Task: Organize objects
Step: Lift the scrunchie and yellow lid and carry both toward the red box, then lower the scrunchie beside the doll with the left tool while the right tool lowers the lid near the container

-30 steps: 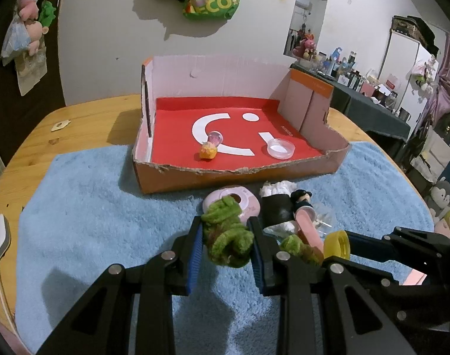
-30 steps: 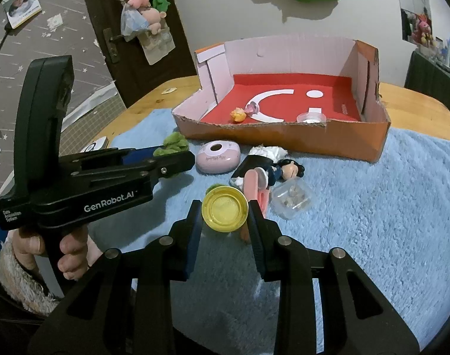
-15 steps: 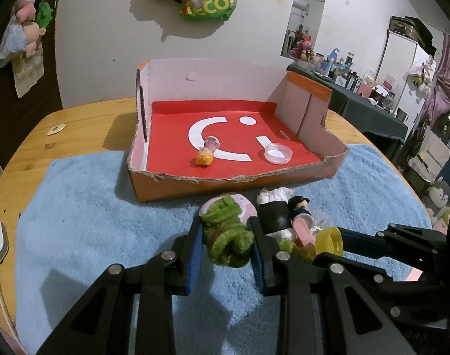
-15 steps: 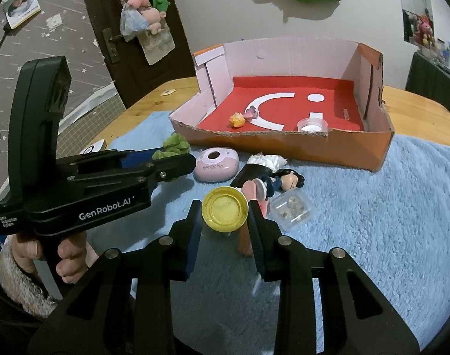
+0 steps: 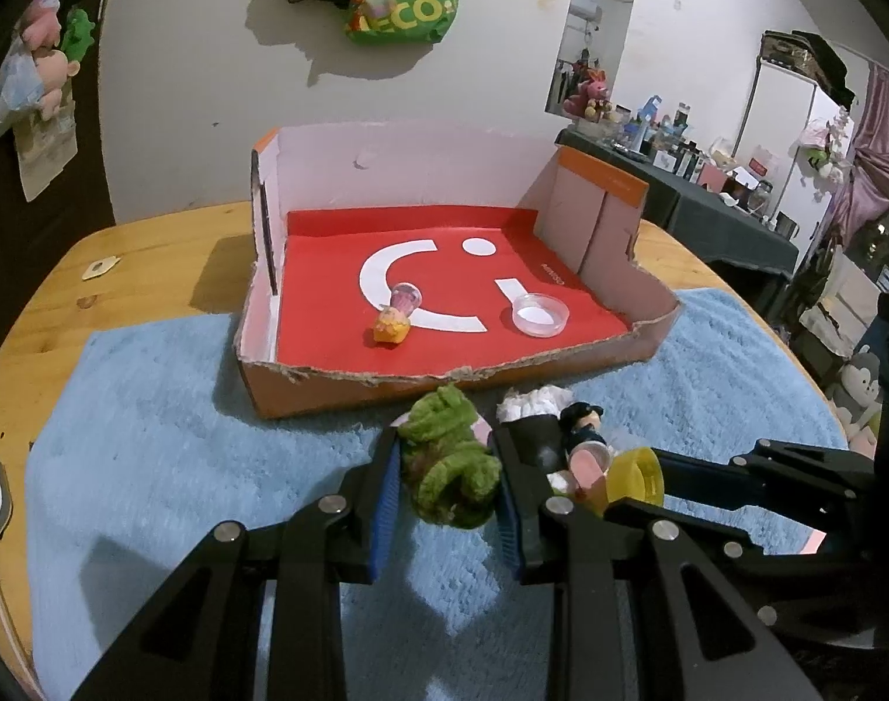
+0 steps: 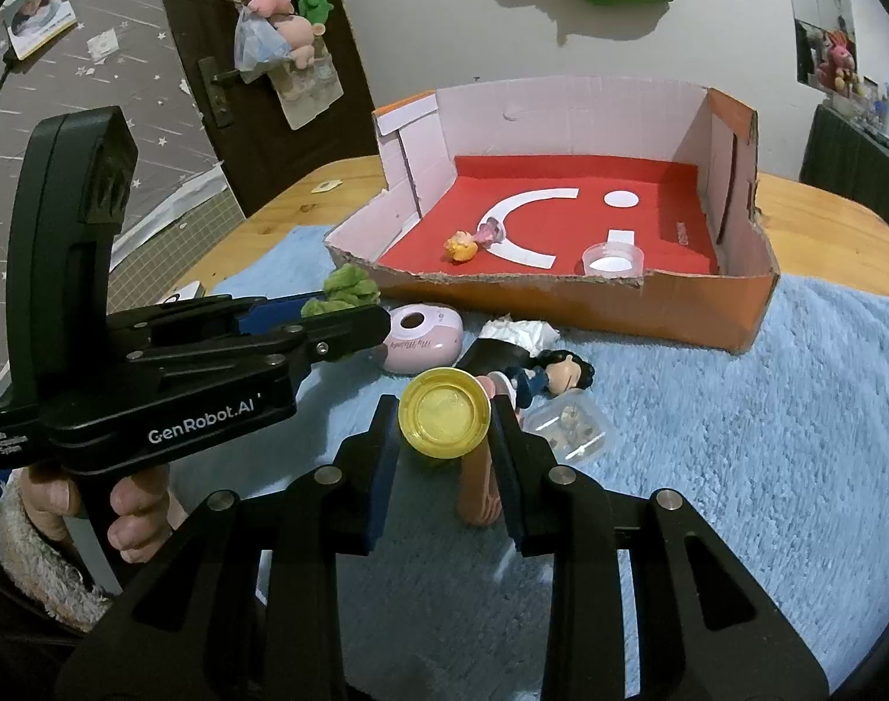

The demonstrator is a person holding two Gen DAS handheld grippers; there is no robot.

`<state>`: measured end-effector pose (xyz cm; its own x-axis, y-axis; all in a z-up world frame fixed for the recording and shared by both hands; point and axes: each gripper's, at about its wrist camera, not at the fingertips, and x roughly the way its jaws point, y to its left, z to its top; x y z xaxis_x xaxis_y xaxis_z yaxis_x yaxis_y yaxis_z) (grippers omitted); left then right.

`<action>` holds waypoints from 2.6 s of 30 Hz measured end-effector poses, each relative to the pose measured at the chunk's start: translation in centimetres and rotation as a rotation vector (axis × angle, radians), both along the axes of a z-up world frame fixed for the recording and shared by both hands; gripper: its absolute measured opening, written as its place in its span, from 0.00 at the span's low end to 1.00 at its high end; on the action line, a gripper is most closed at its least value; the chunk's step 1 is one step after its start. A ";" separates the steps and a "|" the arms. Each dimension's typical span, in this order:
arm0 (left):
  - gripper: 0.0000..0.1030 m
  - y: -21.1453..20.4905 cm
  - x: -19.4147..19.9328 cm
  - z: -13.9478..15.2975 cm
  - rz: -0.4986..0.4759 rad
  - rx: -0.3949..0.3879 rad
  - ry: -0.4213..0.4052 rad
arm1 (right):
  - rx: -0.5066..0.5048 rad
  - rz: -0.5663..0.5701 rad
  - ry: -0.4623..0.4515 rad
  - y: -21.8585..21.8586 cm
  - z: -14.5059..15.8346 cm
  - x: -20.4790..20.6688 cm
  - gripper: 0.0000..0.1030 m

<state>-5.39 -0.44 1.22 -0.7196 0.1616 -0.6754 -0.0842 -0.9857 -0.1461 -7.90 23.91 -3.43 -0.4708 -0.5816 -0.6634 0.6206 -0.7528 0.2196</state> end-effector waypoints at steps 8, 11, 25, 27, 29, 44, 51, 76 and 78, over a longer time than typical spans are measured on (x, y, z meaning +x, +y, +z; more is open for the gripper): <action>0.30 0.2 -0.5 0.3 -0.008 -0.003 0.007 | 0.001 -0.006 0.001 0.0 0.2 -1.0 0.28; 0.30 0.3 -0.7 0.6 -0.010 -0.007 0.016 | 0.002 -0.008 0.005 0.0 0.3 -1.5 0.28; 0.30 0.6 -2.2 2.1 -0.021 -0.018 0.046 | 0.000 -0.013 0.028 0.2 0.7 -2.3 0.28; 0.30 0.7 -2.4 2.4 -0.024 -0.020 0.054 | 0.000 -0.013 0.034 0.2 0.9 -2.5 0.28; 0.30 0.8 -2.6 2.7 -0.025 -0.024 0.062 | -0.001 -0.014 0.040 0.2 1.2 -2.7 0.28; 0.30 0.4 -4.3 3.8 -0.021 -0.023 0.082 | -0.007 -0.024 0.054 0.1 2.5 -4.8 0.28; 0.30 0.0 -5.9 3.6 -0.032 -0.012 0.046 | 0.002 -0.029 0.052 -0.1 3.1 -6.0 0.28; 0.30 0.1 -10.0 -0.4 -0.146 -0.010 -0.193 | 0.126 0.072 -0.152 -1.8 1.3 -12.7 0.28; 0.30 0.2 -10.2 -0.6 -0.161 -0.021 -0.212 | 0.137 0.093 -0.171 -2.1 1.2 -12.8 0.28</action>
